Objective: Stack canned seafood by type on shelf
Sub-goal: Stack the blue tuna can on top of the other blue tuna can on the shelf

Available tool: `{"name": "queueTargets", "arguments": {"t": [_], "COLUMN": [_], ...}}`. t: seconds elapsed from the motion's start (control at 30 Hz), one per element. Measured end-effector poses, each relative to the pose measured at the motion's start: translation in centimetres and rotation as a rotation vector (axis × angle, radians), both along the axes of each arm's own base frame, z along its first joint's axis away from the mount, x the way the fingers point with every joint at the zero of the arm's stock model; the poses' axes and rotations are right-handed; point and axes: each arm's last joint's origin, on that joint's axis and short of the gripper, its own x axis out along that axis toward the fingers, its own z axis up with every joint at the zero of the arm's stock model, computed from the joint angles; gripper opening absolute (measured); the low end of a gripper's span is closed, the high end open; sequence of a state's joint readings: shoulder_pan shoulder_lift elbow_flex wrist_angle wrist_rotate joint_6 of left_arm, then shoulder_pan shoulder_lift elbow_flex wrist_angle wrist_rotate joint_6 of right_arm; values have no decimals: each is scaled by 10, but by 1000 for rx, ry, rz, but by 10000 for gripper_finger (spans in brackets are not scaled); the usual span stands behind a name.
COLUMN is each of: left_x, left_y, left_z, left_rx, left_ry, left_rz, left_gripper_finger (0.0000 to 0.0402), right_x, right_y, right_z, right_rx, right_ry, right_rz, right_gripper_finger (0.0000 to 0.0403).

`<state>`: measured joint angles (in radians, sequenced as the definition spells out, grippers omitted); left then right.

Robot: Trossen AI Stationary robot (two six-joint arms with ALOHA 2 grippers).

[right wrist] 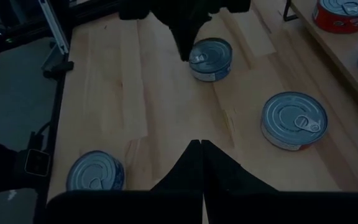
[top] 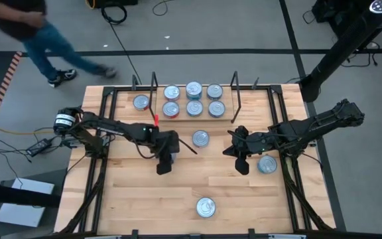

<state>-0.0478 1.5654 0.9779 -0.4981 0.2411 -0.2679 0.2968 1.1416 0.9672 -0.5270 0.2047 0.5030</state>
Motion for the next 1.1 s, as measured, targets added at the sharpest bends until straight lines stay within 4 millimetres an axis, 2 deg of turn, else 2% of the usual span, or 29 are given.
{"name": "queueTargets", "arguments": {"t": [0.17,0.27,0.47,0.57,0.67,0.8,0.87,1.1], "left_x": [-11,-27,-63,-76,-86,-92,-91,-72], "left_y": [4,8,12,18,22,24,22,10], "left_z": [-1,2,4,-10,-33,-56,-61,-49], "left_rx": [165,230,212,192,145,86,55,-29], "left_ry": [112,164,42,-9,-24,-54,-84,-302], "left_rz": [75,127,274,369,402,471,485,450], "left_gripper_finger": [1,0,0,0,0,0,0,0], "right_x": [0,0,0,1,4,10,13,24], "right_y": [0,1,1,1,0,-3,-5,-6], "right_z": [0,0,0,-1,-2,-5,-7,-13], "right_rx": [11,35,47,39,21,15,15,25], "right_ry": [-1,3,4,6,2,2,7,9], "right_rz": [2,0,-12,-12,-5,-10,-17,-8], "right_gripper_finger": [3,5,6,6,6,6,6,7]}}
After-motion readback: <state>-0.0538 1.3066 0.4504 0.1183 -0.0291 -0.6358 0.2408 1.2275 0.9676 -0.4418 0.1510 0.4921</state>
